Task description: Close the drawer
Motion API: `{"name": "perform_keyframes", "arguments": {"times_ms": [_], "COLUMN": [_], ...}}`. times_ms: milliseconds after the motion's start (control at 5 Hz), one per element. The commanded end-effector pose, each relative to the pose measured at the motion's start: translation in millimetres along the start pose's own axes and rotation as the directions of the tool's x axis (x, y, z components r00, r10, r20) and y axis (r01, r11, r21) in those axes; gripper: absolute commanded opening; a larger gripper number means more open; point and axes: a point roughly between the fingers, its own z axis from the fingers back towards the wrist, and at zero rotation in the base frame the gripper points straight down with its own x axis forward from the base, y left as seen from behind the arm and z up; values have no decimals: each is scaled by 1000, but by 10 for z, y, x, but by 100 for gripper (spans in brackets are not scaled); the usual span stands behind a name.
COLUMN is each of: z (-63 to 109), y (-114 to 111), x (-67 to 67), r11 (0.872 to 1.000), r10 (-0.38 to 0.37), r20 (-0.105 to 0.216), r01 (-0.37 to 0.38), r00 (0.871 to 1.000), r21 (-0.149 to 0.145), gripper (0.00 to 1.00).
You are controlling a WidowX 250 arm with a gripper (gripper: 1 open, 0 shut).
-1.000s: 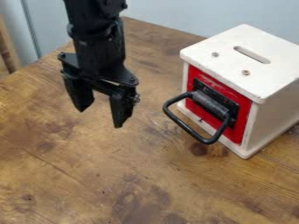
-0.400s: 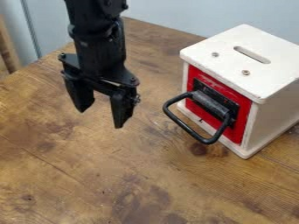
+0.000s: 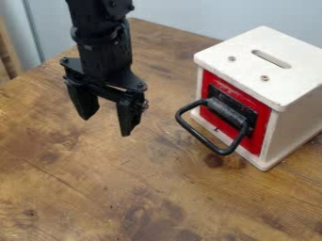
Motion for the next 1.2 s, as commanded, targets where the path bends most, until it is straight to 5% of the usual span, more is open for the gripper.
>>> {"name": "perform_keyframes", "arguments": {"times_ms": [0, 1000], "z": [155, 147], "y": [60, -76], "x": [96, 51], "r11": [1000, 1000], "r10": [14, -23], "r20": [52, 46], "r01": [-14, 23], "r00": [999, 999], "r21": [5, -2], "gripper": [100, 100]}}
